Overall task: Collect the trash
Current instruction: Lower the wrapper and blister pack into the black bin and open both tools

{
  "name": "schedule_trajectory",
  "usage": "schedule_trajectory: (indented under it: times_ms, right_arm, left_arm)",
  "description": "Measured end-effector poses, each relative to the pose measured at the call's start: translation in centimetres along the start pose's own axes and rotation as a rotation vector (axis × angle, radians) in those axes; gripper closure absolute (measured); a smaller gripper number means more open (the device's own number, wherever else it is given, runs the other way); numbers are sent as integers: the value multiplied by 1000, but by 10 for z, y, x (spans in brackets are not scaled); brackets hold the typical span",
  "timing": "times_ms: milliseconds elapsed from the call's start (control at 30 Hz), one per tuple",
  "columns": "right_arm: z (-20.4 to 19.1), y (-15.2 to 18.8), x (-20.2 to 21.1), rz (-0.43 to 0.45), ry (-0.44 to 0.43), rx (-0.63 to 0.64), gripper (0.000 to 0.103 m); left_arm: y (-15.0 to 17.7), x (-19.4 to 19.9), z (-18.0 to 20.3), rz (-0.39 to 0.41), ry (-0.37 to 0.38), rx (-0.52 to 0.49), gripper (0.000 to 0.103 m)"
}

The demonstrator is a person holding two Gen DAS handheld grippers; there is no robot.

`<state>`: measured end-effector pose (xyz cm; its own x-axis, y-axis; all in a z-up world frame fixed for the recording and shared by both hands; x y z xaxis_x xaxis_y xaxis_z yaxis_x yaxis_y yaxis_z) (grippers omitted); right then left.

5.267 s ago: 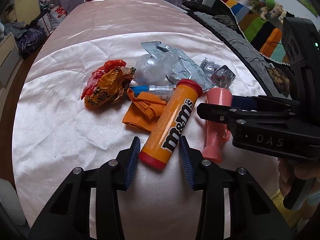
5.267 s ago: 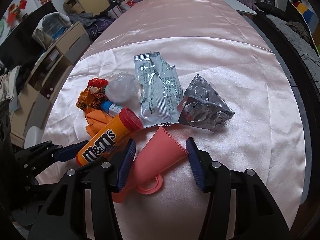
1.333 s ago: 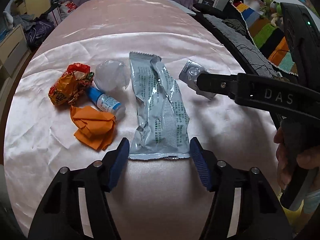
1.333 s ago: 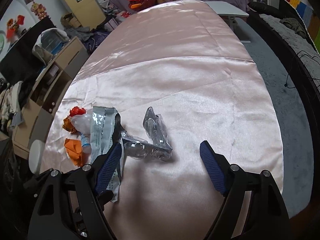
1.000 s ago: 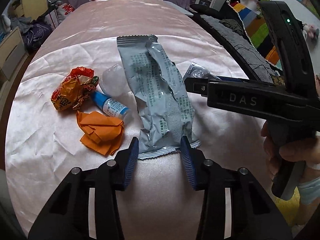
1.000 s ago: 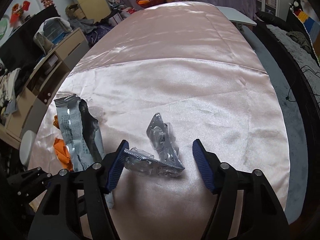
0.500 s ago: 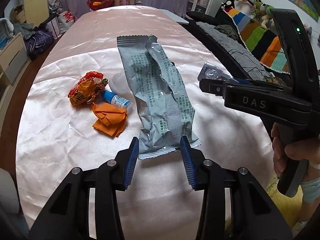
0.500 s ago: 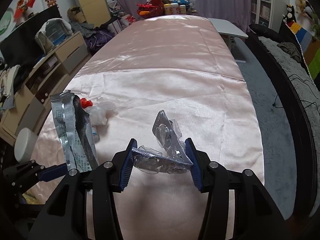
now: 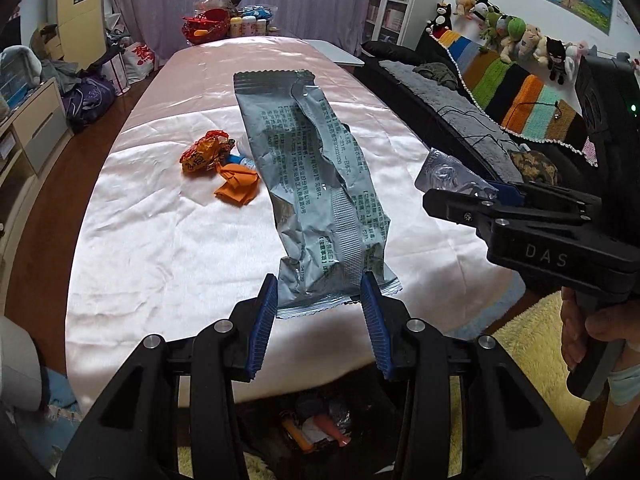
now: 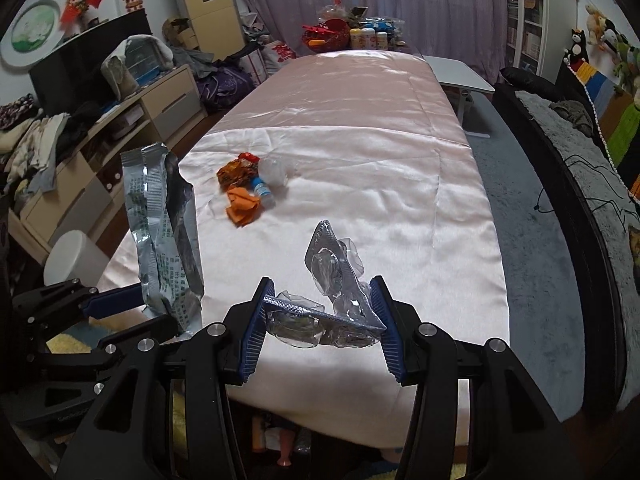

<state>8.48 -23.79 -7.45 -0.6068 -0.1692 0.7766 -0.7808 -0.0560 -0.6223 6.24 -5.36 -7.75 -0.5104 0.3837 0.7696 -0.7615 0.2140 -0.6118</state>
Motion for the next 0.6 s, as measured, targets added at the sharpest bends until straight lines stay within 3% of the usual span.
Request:
schedule_trajectory:
  times_ms: [267,600]
  right_arm:
    - [-18,59,26,-32,-43,-15,53]
    - [-42,124,21,-149,-96,-21,53]
  left_arm:
    - [53,35,5,-10,-2,13,63]
    - [127,27,6,-139,16,45,63]
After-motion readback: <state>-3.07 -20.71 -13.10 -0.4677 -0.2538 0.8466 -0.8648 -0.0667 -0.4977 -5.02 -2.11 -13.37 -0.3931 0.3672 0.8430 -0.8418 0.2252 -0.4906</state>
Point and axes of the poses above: each gripper's, at about its wrist camera, not at the fingertips, and x roughly against the way its jaws point, z to its right, y to its underside, the point moved 1 cm from there along -x, roughly the way its jaws point, and after that the axes turned 5 degrees about y, right-handed, at the moved point
